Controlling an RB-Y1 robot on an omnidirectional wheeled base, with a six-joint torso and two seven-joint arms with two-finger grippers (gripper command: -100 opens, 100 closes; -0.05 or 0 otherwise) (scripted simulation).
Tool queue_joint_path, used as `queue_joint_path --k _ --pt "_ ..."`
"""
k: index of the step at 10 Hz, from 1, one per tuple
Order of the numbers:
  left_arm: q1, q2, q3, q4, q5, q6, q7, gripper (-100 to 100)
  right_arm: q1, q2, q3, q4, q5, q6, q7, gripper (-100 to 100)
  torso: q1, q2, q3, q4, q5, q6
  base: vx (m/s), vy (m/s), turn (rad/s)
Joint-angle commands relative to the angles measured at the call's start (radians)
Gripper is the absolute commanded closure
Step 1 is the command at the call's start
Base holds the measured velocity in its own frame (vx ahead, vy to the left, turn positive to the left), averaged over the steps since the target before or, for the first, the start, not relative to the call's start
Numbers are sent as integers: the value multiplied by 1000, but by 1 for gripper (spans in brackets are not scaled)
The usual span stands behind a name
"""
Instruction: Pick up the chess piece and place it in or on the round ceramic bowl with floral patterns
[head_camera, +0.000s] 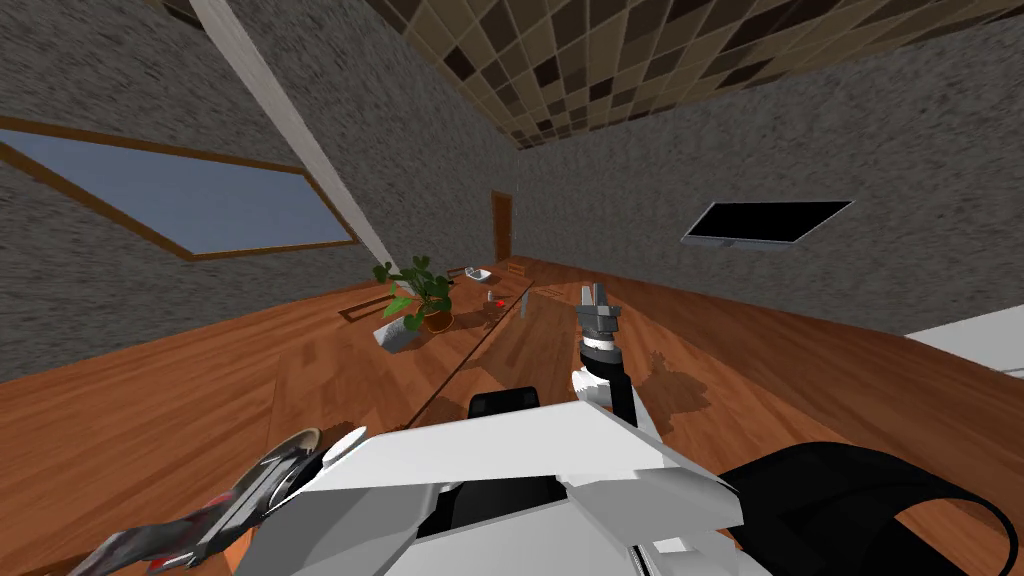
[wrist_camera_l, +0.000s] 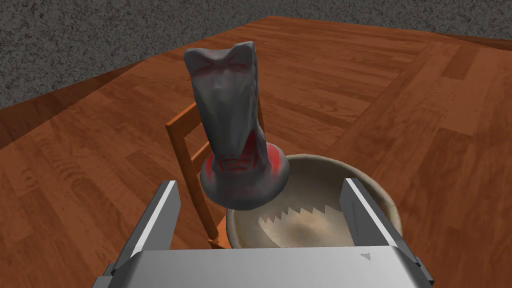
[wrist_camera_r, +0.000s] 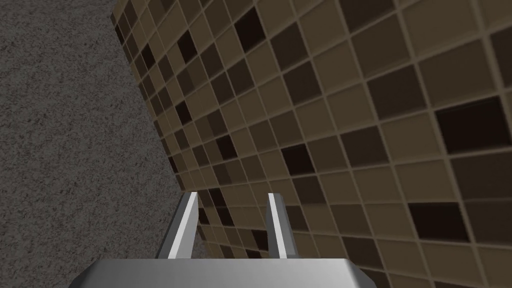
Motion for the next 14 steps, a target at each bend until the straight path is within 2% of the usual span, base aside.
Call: queue_joint_path --k 1,3,4,5,6,7,8,9,10,11,12,14 --pt "-34 -29 -47 -50 -23 22 -50 -100 0 0 0 0 0 0 0 0 0 0 0 0 0 0 37 34 421" --pt "-34 -29 -47 -63 -23 22 -54 -100 0 0 0 0 0 0 0 0 0 0 0 0 0 0 28 19 246" --pt "-68 -56 -92 -95 -47 35 -90 -100 0 0 0 0 0 0 0 0 -1 1 0 0 0 1 35 34 345" --pt "-68 -56 -92 -107 -47 35 -99 -100 0 0 0 0 0 0 0 0 0 0 0 0 0 0 39 26 402" --pt "-102 -84 -136 -139 -72 49 -133 -100 0 0 0 0 0 0 0 0 0 0 0 0 0 0 47 32 428" --pt "-102 -84 -136 -129 -72 49 -140 -100 0 0 0 0 0 0 0 0 1 -1 -1 0 0 1 42 24 424" --pt "-102 -84 -136 -143 -72 49 -144 -100 0 0 0 0 0 0 0 0 0 -1 0 0 0 0 22 1 113" --pt "-135 -111 -181 -173 -96 62 -183 -100 0 0 0 0 0 0 0 0 -1 1 0 0 0 1 32 21 342" --pt "-135 -111 -181 -195 -96 62 -189 -100 0 0 0 0 0 0 0 0 0 0 0 0 0 0 39 21 418" --pt "-169 -139 -225 -219 -120 76 -222 -100 0 0 0 0 0 0 0 0 0 0 0 0 0 1 54 24 394" --pt "-169 -139 -225 -236 -120 76 -234 -100 0 0 0 0 0 0 0 0 0 -1 -1 0 0 1 52 15 407" --pt "-168 -138 -226 -230 -123 70 -225 -100 0 0 0 0 0 0 0 0 0 1 0 0 0 1 17 -1 72"
